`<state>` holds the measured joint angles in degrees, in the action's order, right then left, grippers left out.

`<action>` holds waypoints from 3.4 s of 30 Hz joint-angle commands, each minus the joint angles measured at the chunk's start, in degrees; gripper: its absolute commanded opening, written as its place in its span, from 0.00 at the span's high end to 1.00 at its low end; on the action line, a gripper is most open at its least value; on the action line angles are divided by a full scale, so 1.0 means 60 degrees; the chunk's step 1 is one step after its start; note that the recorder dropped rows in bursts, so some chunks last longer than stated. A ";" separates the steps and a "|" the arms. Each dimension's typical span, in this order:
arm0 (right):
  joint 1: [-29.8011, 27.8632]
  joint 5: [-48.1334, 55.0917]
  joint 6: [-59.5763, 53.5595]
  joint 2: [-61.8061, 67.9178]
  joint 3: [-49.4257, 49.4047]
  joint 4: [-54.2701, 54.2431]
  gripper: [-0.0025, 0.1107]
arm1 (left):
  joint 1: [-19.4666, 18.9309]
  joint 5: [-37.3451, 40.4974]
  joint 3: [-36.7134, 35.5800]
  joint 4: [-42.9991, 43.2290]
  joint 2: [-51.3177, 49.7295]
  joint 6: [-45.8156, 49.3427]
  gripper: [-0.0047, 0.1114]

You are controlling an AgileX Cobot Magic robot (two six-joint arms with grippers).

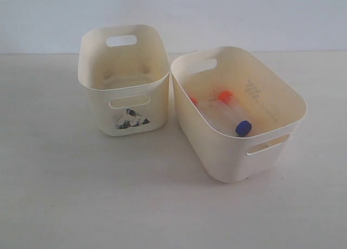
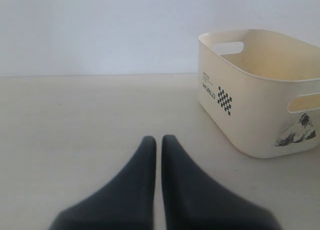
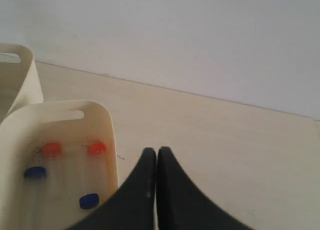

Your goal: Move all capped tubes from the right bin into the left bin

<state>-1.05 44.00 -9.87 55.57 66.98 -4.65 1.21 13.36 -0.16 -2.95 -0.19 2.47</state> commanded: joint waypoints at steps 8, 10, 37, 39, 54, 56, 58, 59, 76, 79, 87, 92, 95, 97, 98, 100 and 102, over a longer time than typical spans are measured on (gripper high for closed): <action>-0.0011 -0.2316 0.0053 0.2381 0.0113 -0.0139 0.98 | -0.0011 -0.0021 0.0026 -0.0002 0.0031 -0.0080 0.92; -0.0011 -0.2812 0.0138 0.2704 0.0113 -0.0213 0.98 | -0.0011 -0.0021 0.0026 -0.0002 0.0031 -0.0080 0.92; 0.2491 0.4327 -0.0643 0.9555 0.6311 0.0602 0.98 | -0.0011 -0.0021 0.0026 -0.0002 0.0031 -0.0080 0.92; 0.2491 0.4327 -0.0688 0.9861 0.6326 0.0568 0.98 | -0.0011 -0.0021 0.0026 -0.0002 0.0031 -0.0080 0.92; 0.3153 0.4327 0.0791 1.0893 0.6284 0.0342 0.98 | -0.0011 -0.0021 0.0026 -0.0002 0.0031 -0.0080 0.92; 0.3279 0.4327 0.0928 1.0893 0.6284 0.0324 0.98 | -0.0011 -0.0021 0.0026 -0.0002 0.0031 -0.0080 0.92; 0.3332 0.4327 0.0993 1.0932 0.6284 0.0324 0.98 | -0.0011 -0.0021 0.0026 -0.0002 0.0031 -0.0080 0.92; 0.3332 0.4327 0.1113 1.0962 0.6284 0.0324 0.98 | -0.0011 -0.0021 0.0026 -0.0002 0.0031 -0.0080 0.92; 0.3332 0.4327 0.1311 1.1851 0.6284 0.0419 0.95 | -0.0011 -0.0021 0.0026 -0.0002 0.0031 -0.0080 0.92; 0.3332 0.4327 0.1311 1.1937 0.6284 0.0442 0.80 | -0.0011 -0.0021 0.0026 -0.0002 0.0031 -0.0080 0.92; 0.3332 0.4327 0.1346 1.1983 0.6284 0.0949 0.53 | -0.0011 -0.0021 0.0026 -0.0002 0.0031 -0.0080 0.92; 0.3332 0.4327 0.1346 1.2297 0.6284 0.1337 0.52 | -0.0011 -0.0021 0.0026 -0.0002 0.0031 -0.0080 0.92; 0.3332 0.4327 0.1385 1.2739 0.6284 0.1622 0.52 | -0.0011 -0.0021 0.0026 -0.0002 0.0031 -0.0080 0.92; 0.3332 0.4327 0.1645 1.2944 0.6284 0.1481 0.53 | -0.0011 -0.0021 0.0026 -0.0002 0.0031 -0.0080 0.92; 0.3332 0.4327 0.1645 1.2988 0.6284 0.1394 0.56 | -0.0011 -0.0002 0.0026 -0.0002 0.0031 -0.0080 0.92; 0.3332 0.4327 0.1579 1.3031 0.6284 0.1366 0.73 | -0.0011 -0.0002 0.0026 -0.0002 0.0031 -0.0080 0.92; 0.3332 0.4327 0.1579 1.3048 0.6284 0.1321 0.98 | -0.0011 -0.0002 0.0026 -0.0002 0.0031 -0.0080 0.92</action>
<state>19.35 70.11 -0.41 133.62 104.85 3.17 1.21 13.36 -0.16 -2.95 -0.19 2.47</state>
